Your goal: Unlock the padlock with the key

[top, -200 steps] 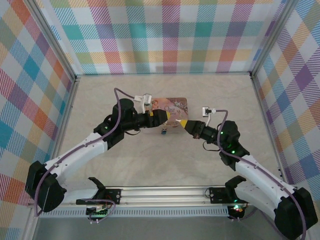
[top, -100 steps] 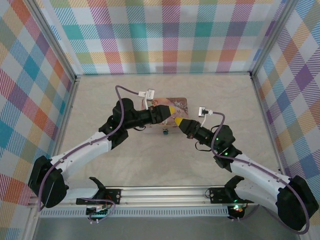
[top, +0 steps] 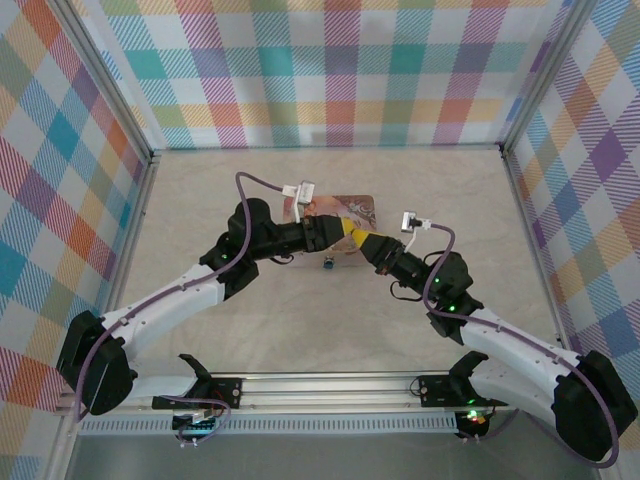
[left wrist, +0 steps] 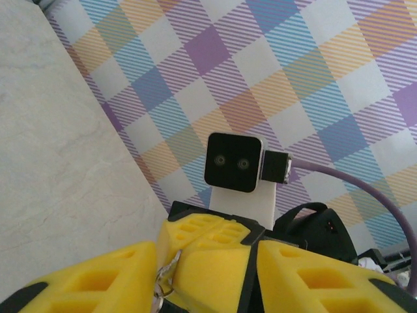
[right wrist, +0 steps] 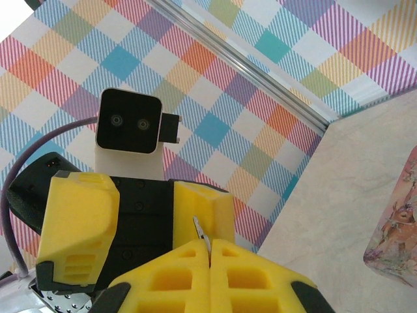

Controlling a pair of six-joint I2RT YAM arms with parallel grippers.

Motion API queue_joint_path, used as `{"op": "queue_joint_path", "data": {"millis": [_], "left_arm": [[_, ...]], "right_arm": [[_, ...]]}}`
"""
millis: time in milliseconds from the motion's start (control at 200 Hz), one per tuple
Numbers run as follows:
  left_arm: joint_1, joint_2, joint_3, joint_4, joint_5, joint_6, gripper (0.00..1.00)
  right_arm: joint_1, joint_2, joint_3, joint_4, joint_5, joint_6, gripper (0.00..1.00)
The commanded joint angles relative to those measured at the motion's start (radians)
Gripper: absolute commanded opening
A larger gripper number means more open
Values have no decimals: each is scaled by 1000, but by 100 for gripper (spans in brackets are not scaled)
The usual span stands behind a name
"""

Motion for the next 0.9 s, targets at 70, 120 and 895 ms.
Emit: {"op": "queue_joint_path", "data": {"millis": [70,120,895], "left_arm": [[-9,3,11,48,18,19,33],[-9,3,11,48,15,19,31],[-9,-11,117,-320,1,203,0]], "right_arm": [[6,-5,-14,61,17,6,0],[8,-9,-17,57,18,6,0],[-53,-315,41,-514,-13,-146,45]]}}
